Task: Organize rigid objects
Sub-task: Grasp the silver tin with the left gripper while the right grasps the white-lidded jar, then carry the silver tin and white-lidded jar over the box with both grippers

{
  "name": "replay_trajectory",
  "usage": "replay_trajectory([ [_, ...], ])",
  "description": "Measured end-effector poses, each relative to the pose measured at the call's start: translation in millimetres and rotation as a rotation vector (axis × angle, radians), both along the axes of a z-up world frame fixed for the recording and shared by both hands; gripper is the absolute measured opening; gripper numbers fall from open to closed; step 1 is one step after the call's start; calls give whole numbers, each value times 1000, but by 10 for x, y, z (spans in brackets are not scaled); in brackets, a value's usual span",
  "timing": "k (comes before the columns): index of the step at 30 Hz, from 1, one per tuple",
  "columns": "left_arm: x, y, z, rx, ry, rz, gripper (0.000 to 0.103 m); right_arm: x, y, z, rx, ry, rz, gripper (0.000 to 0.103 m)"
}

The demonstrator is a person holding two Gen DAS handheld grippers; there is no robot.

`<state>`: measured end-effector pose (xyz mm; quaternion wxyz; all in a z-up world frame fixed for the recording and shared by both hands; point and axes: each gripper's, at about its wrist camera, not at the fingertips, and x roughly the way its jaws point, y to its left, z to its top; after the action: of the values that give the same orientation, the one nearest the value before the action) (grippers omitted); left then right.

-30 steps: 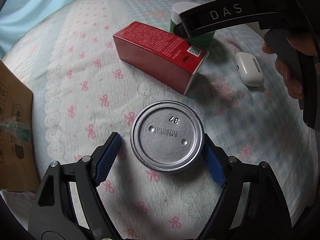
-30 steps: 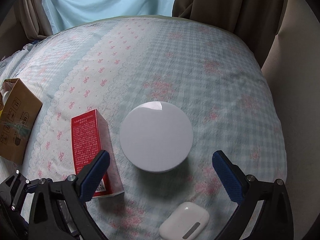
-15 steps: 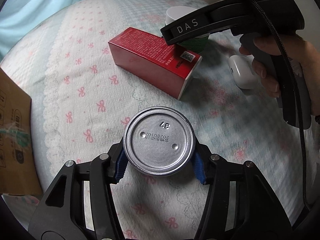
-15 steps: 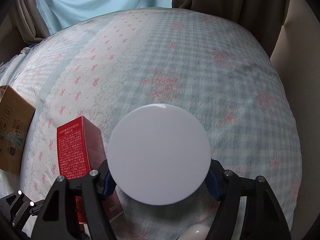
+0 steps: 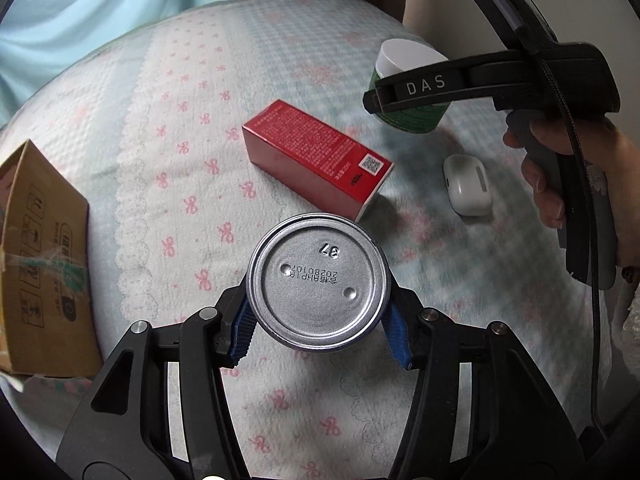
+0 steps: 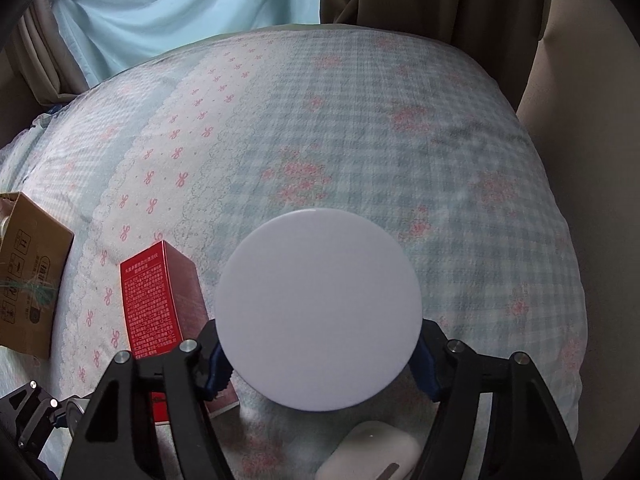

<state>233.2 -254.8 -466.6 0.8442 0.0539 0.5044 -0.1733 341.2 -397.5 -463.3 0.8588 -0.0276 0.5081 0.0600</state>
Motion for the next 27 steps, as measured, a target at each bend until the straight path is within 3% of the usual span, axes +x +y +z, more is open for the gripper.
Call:
replay_trajectory([
  [5,10,46,511,-22,-33,17,50,-142,-36,451,-7,-13,-15,67],
  [10,-25,183,1121,-59,-51,41,50,-334,23,1118,-12,-28,-14,67],
  [13,-29,371,1466,-94,-32,69,50,-485,114,1531,-5,-29,-11,67],
  [19,-87,792,2121,-76,-70,111,50,-774,461,2272,25,-44,18,67],
  [27,-161,1528,2646,-76,-110,210,50,-1014,1153,2704,43,-78,127,67],
])
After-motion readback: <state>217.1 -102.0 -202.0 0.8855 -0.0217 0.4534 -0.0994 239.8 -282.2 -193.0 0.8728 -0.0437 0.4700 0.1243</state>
